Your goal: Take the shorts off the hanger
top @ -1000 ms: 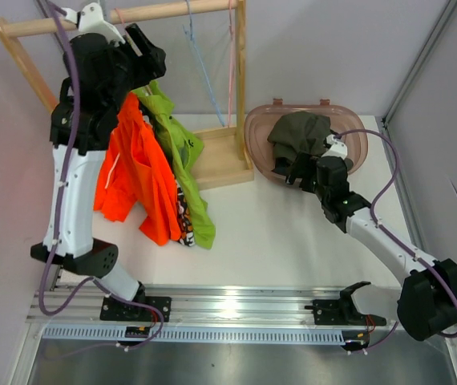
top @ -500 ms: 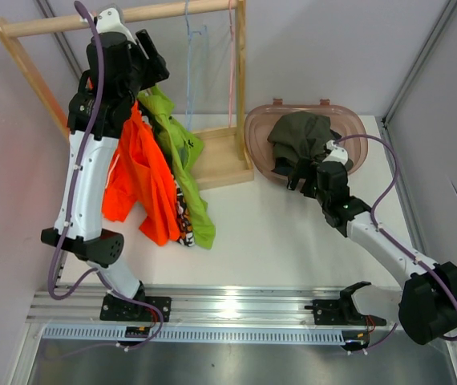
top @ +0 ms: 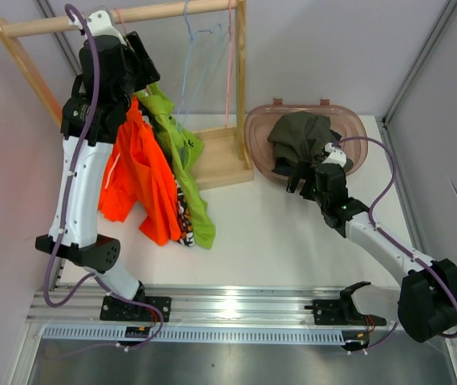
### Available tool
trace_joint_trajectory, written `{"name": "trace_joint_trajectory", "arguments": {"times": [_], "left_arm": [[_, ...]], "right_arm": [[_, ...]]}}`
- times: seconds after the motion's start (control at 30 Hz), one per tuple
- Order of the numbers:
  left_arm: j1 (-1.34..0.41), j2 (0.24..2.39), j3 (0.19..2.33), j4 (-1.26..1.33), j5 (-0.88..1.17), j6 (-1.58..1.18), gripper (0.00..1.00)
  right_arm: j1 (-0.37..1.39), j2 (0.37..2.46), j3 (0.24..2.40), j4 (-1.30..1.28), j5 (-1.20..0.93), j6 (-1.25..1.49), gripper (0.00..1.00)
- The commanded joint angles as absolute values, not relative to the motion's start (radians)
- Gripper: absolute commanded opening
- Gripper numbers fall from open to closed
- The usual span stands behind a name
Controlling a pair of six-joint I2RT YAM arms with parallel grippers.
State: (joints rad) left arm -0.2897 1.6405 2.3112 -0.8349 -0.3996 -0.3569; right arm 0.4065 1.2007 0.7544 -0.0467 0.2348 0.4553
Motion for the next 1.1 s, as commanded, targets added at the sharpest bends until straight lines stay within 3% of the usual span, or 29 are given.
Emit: {"name": "trace_joint_trajectory", "arguments": {"times": [0.0, 0.47, 0.53, 0.63, 0.7, 0.77, 0.8, 1.07], "left_arm": [[-0.27, 1.672, 2.315, -0.835, -0.416, -0.336, 0.71], [-0.229, 1.781, 2.373, -0.821, -0.37, -0.347, 0.69], [-0.227, 1.789, 2.379, -0.819, -0.368, -0.348, 0.65], [-0.227, 1.784, 2.378, -0.81, -0.362, -0.351, 0.48], [-0.227, 1.779, 2.375, -0.799, -0.359, -0.353, 0.3], [-0.227, 1.775, 2.373, -0.796, -0.371, -0.351, 0.04], [-0.227, 1.773, 2.379, -0.796, -0.377, -0.351, 0.0], [-0.229, 1.735, 2.428, -0.795, -0.296, -0.347, 0.0]], "right_arm": [[0.41, 1.2, 0.749, -0.012, 0.242, 0.46, 0.99], [0.405, 1.206, 0.723, 0.023, 0.241, 0.46, 0.99], [0.403, 1.21, 0.719, 0.028, 0.242, 0.459, 0.99], [0.402, 1.218, 0.718, 0.035, 0.236, 0.457, 0.99], [0.403, 1.223, 0.715, 0.038, 0.232, 0.459, 0.99], [0.403, 1.226, 0.713, 0.044, 0.227, 0.46, 0.97], [0.403, 1.226, 0.712, 0.046, 0.224, 0.46, 0.96], [0.406, 1.2, 0.738, 0.028, 0.233, 0.44, 0.96]]}}
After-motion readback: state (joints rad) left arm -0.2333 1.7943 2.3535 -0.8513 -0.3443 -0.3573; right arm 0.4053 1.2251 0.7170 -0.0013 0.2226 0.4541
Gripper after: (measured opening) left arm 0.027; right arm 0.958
